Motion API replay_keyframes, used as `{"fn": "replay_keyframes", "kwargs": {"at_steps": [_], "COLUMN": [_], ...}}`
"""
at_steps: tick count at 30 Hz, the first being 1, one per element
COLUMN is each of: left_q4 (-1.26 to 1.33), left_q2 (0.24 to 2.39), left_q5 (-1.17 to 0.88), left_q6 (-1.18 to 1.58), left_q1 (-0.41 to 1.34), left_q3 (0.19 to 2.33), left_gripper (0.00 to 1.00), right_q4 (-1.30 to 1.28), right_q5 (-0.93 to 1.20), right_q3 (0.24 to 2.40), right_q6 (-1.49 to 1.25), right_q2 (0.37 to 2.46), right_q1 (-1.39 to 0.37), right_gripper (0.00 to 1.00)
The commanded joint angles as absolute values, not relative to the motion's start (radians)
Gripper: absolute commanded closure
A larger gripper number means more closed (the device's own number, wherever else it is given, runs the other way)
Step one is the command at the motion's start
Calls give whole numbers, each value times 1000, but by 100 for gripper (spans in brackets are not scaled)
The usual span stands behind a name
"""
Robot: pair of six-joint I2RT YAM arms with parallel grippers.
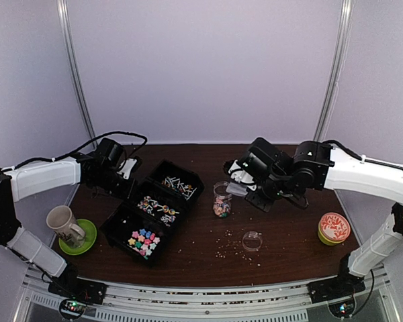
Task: Pack the candies
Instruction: Place the fake candies in the packing bottle, then scoop the fake candies from the storage box.
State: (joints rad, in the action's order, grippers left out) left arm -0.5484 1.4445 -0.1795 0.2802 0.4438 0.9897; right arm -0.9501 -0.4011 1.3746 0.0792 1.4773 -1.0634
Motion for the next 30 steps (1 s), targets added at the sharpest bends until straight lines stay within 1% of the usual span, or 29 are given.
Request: {"fn": "replay_keyframes", "kwargs": {"at_steps": [1,7,14,22,30], "left_q4": [-445,-443,-453,-497,-505], "left_q2": [1434,1440,1419,1322,1215], "left_q5": [-252,-280,-279,-219,-118], "left_q6": [305,299,304,311,254], "left_q1": [436,435,438,478,526], "left_q3": [1058,1059,1038,997,932], "left_gripper": [100,100,100,100,100], "right_q4": [-954,-956,-1012,-1115,-1214], "right_q5": [-406,-354,-335,-297,-287], "right_q3": [1439,1534,1665,1842,2025], "right_q6": [83,75,69,71,82], "right_q2": [1476,1520,1629,1792,1958], "right_q1": [-1060,-1081,-1111,-1124,-1134], "right_gripper": [100,100,100,100,100]}}
